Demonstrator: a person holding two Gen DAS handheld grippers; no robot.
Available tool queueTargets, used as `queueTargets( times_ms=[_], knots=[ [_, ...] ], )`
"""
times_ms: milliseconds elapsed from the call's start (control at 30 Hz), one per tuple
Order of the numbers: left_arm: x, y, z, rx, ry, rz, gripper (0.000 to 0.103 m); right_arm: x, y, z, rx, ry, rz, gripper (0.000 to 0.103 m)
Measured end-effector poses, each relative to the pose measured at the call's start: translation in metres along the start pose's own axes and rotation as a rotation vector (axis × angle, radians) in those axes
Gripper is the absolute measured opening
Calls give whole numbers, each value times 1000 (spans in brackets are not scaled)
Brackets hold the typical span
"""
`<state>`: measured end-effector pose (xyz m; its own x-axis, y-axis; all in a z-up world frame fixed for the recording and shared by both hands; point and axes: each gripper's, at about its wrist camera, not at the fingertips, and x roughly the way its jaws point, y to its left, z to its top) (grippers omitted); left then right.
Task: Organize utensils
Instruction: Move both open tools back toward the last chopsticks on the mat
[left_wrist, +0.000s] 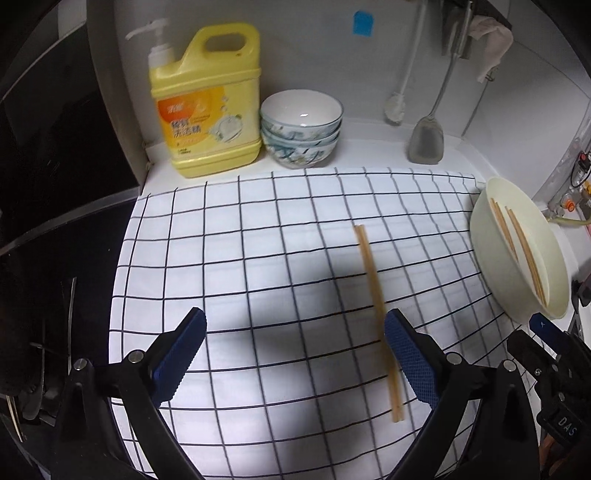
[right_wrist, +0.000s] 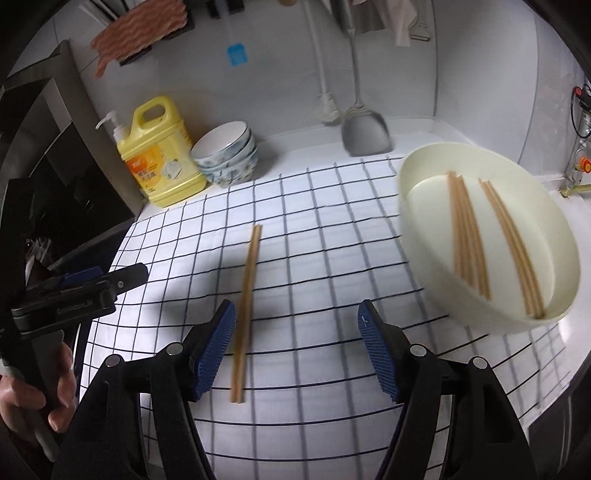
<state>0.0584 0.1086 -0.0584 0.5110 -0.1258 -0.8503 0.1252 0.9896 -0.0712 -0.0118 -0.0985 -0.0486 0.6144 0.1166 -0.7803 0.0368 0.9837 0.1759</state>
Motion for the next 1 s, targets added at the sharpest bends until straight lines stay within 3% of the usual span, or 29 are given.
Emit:
queueTargets(
  times_ms=[633,1000],
  knots=[
    [37,28,-24,-35,50,52,95,73,19,-17,-20,84,21,66],
    [46,27,-32,-36,54,53,95,96,20,-32,-45,120,-13,66]
  ],
)
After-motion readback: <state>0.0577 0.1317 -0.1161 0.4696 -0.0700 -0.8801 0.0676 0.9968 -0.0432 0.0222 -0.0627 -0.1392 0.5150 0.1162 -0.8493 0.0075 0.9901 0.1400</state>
